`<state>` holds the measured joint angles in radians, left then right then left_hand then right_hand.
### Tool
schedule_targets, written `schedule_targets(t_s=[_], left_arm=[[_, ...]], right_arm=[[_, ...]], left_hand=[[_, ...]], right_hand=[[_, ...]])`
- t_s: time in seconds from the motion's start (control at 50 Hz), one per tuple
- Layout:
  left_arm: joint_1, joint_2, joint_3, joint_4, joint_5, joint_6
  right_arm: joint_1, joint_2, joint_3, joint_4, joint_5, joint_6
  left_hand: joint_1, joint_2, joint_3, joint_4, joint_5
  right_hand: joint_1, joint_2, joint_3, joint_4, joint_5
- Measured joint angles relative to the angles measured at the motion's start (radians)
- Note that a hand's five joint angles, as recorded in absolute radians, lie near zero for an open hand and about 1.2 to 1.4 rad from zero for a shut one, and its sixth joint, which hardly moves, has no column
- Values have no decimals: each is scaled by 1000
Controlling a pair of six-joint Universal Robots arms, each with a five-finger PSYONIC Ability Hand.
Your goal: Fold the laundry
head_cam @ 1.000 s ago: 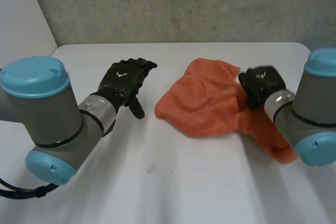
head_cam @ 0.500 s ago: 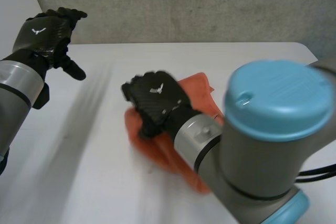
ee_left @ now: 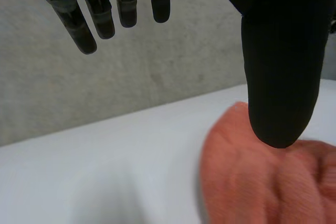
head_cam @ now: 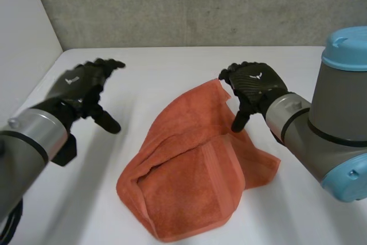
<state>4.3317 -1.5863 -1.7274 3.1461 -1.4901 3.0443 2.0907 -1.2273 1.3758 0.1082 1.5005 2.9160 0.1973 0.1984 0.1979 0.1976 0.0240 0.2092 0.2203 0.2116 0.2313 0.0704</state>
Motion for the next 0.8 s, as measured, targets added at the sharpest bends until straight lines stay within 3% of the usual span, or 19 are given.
schedule_targets(t_s=[0.24,0.38,0.52,0.76,0.8], left_arm=[[-82,-157,-3,-13,-30,-11],[-107,-215,-10,-36,-143,-98],[-110,-228,-40,-39,-194,-187],[-136,-270,-103,-27,-228,-204],[-143,-285,-102,-24,-230,-203]], right_arm=[[-28,51,20,-2,-60,-59],[-25,134,-43,-32,-186,-121],[-15,238,-155,-41,-299,-172],[-5,409,-292,-32,-319,-180],[0,431,-308,-32,-318,-180]], left_hand=[[14,15,16,16,5],[68,70,70,71,70],[69,70,70,72,70],[123,119,119,120,119],[144,143,143,144,143]], right_hand=[[0,0,0,0,0],[0,0,0,0,0],[4,8,23,3,3],[4,8,24,3,4],[78,122,134,111,98]])
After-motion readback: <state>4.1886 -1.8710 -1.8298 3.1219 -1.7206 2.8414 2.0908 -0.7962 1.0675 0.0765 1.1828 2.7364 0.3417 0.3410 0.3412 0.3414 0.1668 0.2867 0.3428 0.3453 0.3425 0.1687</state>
